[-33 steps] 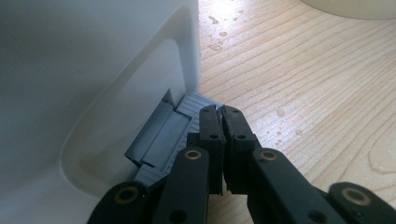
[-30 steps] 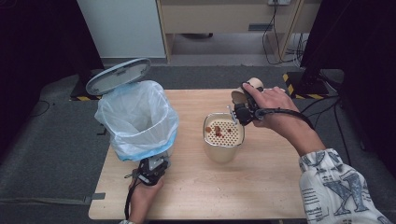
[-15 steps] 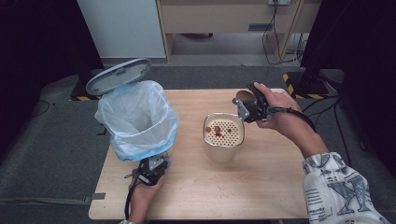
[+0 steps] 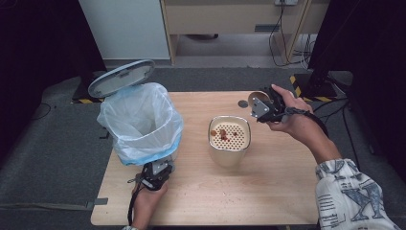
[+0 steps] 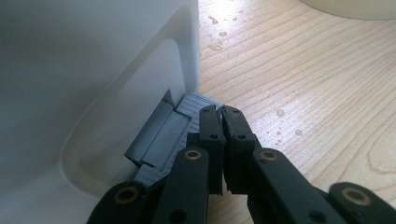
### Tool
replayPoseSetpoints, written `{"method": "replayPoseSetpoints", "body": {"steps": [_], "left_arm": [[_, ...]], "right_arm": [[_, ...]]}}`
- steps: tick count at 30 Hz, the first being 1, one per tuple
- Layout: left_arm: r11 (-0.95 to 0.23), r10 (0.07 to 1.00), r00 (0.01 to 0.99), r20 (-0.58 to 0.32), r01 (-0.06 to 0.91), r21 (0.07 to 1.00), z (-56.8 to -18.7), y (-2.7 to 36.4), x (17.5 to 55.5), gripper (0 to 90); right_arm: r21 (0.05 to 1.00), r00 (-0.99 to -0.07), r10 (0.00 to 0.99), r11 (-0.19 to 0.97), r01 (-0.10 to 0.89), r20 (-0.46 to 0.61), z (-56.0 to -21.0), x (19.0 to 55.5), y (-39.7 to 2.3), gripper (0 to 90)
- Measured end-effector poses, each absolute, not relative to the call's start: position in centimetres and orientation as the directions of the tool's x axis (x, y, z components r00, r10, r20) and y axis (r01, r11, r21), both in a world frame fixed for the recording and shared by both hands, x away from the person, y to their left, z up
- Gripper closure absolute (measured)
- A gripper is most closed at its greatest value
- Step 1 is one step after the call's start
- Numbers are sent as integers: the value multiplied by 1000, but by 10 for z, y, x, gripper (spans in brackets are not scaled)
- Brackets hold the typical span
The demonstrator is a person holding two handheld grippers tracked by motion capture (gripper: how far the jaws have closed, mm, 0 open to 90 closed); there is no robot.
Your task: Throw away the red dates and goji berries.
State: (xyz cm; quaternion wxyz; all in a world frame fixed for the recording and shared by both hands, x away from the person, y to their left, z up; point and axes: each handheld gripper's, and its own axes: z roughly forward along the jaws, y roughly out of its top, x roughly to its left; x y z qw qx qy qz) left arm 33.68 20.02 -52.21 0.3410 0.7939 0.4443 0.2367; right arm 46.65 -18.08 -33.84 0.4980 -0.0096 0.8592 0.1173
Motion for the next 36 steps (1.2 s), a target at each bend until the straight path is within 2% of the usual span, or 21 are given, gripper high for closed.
{"method": "replayPoseSetpoints", "body": {"steps": [3,8,19,20,24,36], "left_arm": [[-374,867,493,74,544,752,-522,200,337,866],[-375,866,493,77,543,752,-522,200,337,866],[-376,867,493,77,543,751,-522,200,337,866],[-376,867,493,77,542,752,-522,200,337,866],[-374,867,493,75,543,752,-522,200,337,866],[-375,866,494,76,543,752,-522,200,337,866]], "right_arm": [[213,-519,119,969,-124,-846,-339,466,-183,359],[340,-571,231,936,-91,-788,-339,467,-194,358],[514,-634,379,857,-34,-674,-335,471,-211,358],[562,-656,413,827,-21,-632,-334,471,-214,358],[634,-696,456,773,2,-554,-333,471,-219,356],[745,-741,536,663,72,-405,-331,472,-228,352]]}}
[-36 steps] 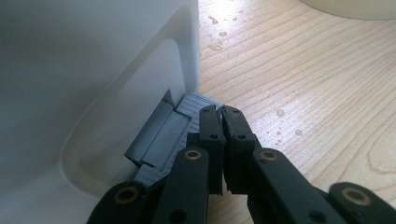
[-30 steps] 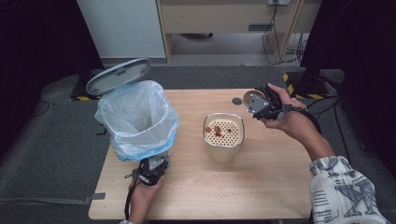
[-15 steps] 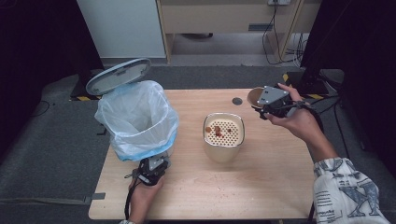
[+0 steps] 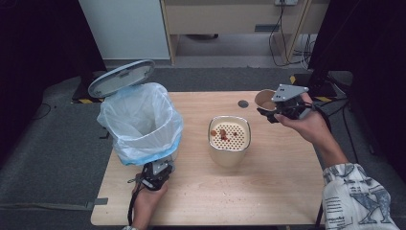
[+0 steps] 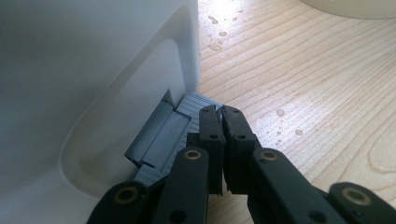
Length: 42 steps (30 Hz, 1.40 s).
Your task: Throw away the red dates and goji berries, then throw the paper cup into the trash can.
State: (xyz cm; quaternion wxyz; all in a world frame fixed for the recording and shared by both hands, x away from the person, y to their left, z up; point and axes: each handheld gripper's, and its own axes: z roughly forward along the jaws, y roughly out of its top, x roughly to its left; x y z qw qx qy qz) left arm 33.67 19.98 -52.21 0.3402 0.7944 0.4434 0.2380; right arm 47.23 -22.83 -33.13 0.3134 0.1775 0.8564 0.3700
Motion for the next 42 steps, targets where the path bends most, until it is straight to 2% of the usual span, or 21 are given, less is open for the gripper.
{"method": "replayPoseSetpoints", "body": {"steps": [3,11,21,23,42], "left_arm": [[-375,867,493,77,542,752,-522,200,337,866],[-375,866,494,76,542,752,-522,200,337,866],[-376,867,493,77,542,751,-522,200,337,866],[-376,867,493,78,542,751,-522,200,337,866],[-377,866,494,79,542,751,-522,200,337,866]], "right_arm": [[776,-761,557,620,115,-332,-332,474,-233,351],[812,-774,593,552,192,-220,-332,476,-243,355],[826,-782,608,506,250,-136,-329,477,-254,350],[837,-787,613,465,288,-70,-329,479,-259,349],[840,-809,585,408,357,60,-317,489,-250,348]]}}
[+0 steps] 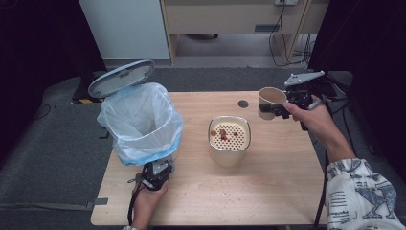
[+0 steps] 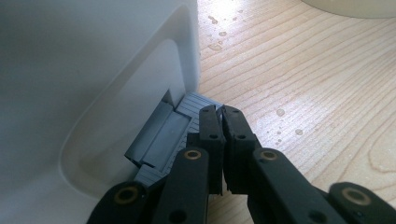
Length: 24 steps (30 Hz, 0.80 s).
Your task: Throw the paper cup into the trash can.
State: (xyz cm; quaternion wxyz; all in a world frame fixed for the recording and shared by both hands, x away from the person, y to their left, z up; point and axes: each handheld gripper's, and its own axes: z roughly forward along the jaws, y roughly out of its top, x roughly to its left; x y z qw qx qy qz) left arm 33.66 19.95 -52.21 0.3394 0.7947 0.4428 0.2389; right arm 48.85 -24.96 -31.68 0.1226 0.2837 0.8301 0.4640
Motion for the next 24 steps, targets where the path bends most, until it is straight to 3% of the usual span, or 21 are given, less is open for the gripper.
{"method": "replayPoseSetpoints", "body": {"steps": [24], "left_arm": [[-379,866,491,91,528,760,-523,197,335,864]], "right_arm": [[831,-820,562,401,386,109,-296,492,-178,345]]}}
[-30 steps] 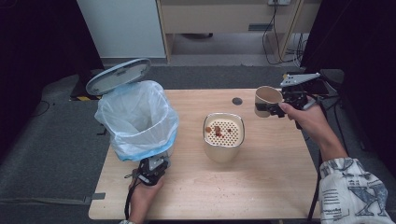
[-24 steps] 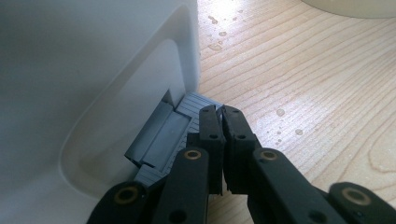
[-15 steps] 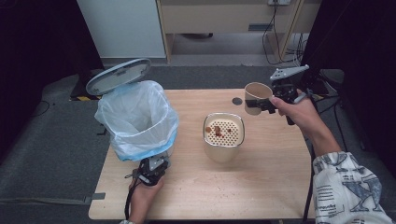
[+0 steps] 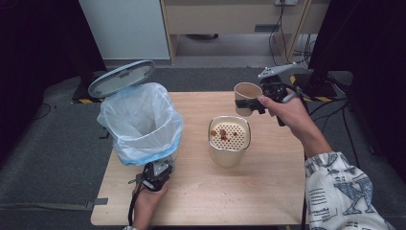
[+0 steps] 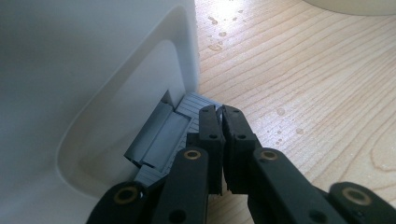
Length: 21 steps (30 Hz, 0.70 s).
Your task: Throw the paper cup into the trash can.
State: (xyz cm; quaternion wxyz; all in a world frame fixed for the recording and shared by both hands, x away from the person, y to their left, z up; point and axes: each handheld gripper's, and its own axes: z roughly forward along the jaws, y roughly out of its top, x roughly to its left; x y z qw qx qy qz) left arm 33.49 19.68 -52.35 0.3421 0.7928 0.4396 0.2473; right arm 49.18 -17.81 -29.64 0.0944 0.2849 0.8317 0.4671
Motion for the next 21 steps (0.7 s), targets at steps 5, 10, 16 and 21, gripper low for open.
{"method": "replayPoseSetpoints", "body": {"steps": [5,10,16,21], "left_arm": [[-380,866,492,92,527,760,-523,197,335,864],[-380,866,492,92,528,759,-523,197,335,864],[-381,866,492,92,528,759,-523,197,335,864],[-379,866,492,89,529,759,-523,197,335,864]], "right_arm": [[827,-819,564,405,391,111,-295,493,-168,345],[826,-825,551,401,396,128,-292,493,-157,345],[832,-835,537,404,380,121,-286,490,-143,343],[838,-843,524,402,370,121,-284,487,-132,343]]}}
